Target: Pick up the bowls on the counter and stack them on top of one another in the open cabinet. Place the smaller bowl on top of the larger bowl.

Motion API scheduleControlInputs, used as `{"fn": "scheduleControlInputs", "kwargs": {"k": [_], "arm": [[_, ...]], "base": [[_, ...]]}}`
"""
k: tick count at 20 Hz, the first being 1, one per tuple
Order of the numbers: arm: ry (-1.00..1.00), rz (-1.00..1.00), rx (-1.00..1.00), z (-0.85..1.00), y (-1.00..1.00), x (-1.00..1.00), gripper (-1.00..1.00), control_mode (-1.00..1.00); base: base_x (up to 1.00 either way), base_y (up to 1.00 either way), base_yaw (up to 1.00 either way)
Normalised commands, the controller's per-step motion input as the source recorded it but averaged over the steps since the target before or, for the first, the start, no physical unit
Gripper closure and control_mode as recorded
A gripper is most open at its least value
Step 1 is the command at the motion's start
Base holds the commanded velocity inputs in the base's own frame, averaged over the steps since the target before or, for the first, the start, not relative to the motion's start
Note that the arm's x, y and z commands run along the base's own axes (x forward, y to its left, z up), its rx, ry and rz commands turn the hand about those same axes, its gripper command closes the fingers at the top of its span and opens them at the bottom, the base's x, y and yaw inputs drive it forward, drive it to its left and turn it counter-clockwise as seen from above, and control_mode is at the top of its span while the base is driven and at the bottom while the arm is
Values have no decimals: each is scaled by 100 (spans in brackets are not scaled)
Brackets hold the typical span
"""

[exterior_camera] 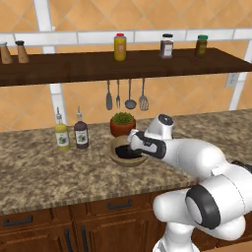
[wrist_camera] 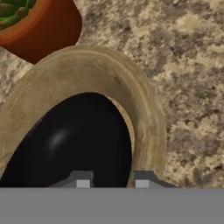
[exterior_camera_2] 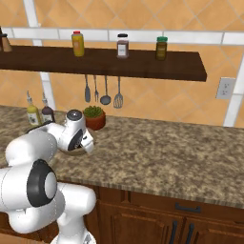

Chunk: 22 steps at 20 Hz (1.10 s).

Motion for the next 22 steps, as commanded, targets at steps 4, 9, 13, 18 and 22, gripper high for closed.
{"fn": "scheduleControlInputs", "kwargs": {"k": [4, 9, 13, 18, 22], "arm": [[0, 0, 1, 34, -8, 0, -100, -100], [1, 0, 6, 26, -15, -23, -100, -100], [10, 0, 1, -21, 8, -6, -100, -100], [1, -2, 0, -34, 14, 23, -100, -100], [0, -6, 0, -37, 26, -1, -100, -100]], "base": [[0, 0, 0], [0, 0, 0], [0, 0, 0], [0, 0, 0], [0, 0, 0]]}}
